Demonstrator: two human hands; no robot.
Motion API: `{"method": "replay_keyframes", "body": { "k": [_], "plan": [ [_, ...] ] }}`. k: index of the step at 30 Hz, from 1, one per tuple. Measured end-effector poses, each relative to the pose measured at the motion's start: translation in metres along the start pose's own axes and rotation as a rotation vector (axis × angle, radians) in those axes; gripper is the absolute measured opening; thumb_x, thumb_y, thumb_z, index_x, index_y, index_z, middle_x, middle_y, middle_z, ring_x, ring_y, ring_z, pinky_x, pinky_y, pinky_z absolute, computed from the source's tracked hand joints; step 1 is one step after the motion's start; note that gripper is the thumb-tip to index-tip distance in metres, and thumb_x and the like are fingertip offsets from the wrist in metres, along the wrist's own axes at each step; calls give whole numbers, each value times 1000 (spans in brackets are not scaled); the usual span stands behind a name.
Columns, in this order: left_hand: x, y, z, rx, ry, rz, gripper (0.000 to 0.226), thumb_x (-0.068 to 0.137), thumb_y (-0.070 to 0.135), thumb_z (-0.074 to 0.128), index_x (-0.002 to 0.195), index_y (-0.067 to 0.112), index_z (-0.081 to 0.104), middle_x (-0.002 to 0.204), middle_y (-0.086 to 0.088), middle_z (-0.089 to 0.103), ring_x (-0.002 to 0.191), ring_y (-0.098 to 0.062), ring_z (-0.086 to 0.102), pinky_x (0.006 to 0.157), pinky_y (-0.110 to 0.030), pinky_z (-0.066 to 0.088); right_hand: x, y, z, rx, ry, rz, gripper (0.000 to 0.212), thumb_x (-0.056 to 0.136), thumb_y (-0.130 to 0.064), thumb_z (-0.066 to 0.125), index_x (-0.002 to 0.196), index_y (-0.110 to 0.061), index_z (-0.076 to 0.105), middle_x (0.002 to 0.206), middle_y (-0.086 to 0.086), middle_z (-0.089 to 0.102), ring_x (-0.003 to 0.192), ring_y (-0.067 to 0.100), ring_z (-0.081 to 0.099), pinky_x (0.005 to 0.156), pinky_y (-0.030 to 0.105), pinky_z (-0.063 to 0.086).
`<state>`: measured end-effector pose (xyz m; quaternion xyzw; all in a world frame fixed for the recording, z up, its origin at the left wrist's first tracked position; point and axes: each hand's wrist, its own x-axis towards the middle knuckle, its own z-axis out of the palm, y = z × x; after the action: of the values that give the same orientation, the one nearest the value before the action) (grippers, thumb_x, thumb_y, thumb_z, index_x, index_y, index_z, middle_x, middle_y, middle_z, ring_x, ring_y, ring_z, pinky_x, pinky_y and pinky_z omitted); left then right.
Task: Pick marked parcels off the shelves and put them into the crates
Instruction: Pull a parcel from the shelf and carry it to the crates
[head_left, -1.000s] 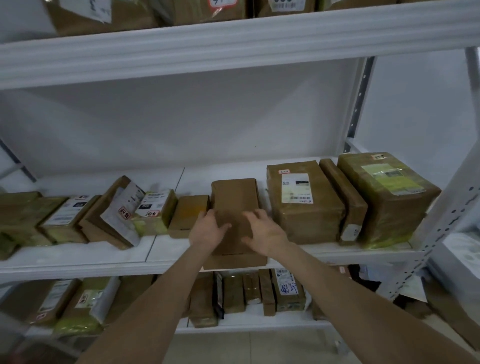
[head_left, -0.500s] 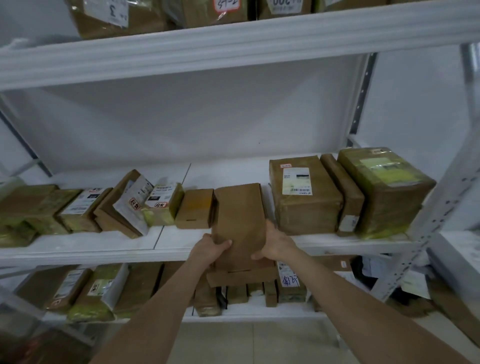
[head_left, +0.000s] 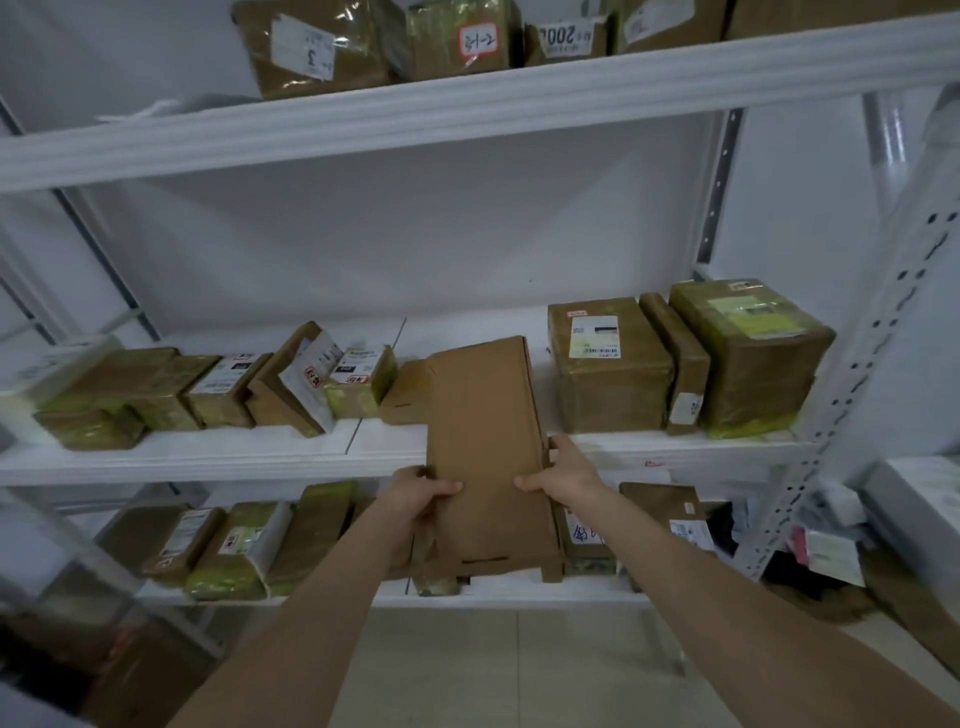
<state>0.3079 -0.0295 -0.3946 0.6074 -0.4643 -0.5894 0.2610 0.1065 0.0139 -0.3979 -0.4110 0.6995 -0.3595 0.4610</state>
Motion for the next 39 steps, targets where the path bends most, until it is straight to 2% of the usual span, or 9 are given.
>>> {"method": "replay_keyframes", "body": {
  "k": [6,11,19,25,29,32,34,36,39],
  "plan": [
    [-8,29,-22,-66,-28,121,57,85,13,70,137,8,47,123,-9,60,105,-25,58,83,-35,48,-22,-30,-5,60,69,-78,66,84,-14,73,141,-10,42,134,9,57,118,23,56,99,32,46],
    [-12,52,-50,-246,-90,132,40,92,45,56,121,18,49,122,-9,58,100,-29,64,83,-41,54,-23,-49,1,-65,222,-167,63,81,-16,75,136,-18,45,126,3,61,110,21,59,97,38,49],
    [-8,91,-128,-427,-360,89,70,88,73,22,132,24,45,111,-25,65,88,-36,71,68,-44,60,-25,-71,26,-399,438,-277,50,82,-17,72,123,-32,48,126,2,45,105,26,58,93,39,49],
    [0,86,-147,-415,-434,10,73,87,76,28,123,18,54,110,-22,68,88,-36,71,66,-39,61,-29,-71,30,-563,530,-314,48,87,-16,66,126,-33,44,126,3,38,103,27,56,86,36,51],
    [-1,86,-148,-435,-503,9,43,93,42,41,123,13,54,119,-25,61,107,-45,61,74,-47,59,-29,-71,28,-676,616,-328,51,91,-12,56,133,-37,40,125,3,42,93,21,49,73,31,44],
    [-5,87,-136,-430,-520,35,34,91,23,39,117,9,55,101,-18,62,93,-33,62,65,-40,60,-23,-71,26,-488,564,-238,58,95,-11,49,143,-38,32,132,5,42,96,25,55,81,33,47],
    [-4,84,-127,-424,-510,50,35,85,15,45,117,7,55,98,-15,62,88,-27,60,65,-35,59,-21,-72,25,-78,491,-160,53,98,-15,49,147,-27,33,131,8,52,98,25,61,90,38,51],
    [-1,80,-118,-412,-476,81,46,71,11,56,117,8,56,107,-15,56,93,-25,54,73,-35,57,-23,-75,24,325,329,-26,47,100,-38,46,141,-15,42,124,11,59,93,24,64,86,38,52],
    [3,71,-106,-398,-454,128,40,77,-2,48,114,11,58,108,-13,57,97,-25,52,86,-37,50,-27,-78,22,355,127,28,64,88,-59,53,134,-16,50,121,7,62,101,26,62,82,36,51]
  ]
}}
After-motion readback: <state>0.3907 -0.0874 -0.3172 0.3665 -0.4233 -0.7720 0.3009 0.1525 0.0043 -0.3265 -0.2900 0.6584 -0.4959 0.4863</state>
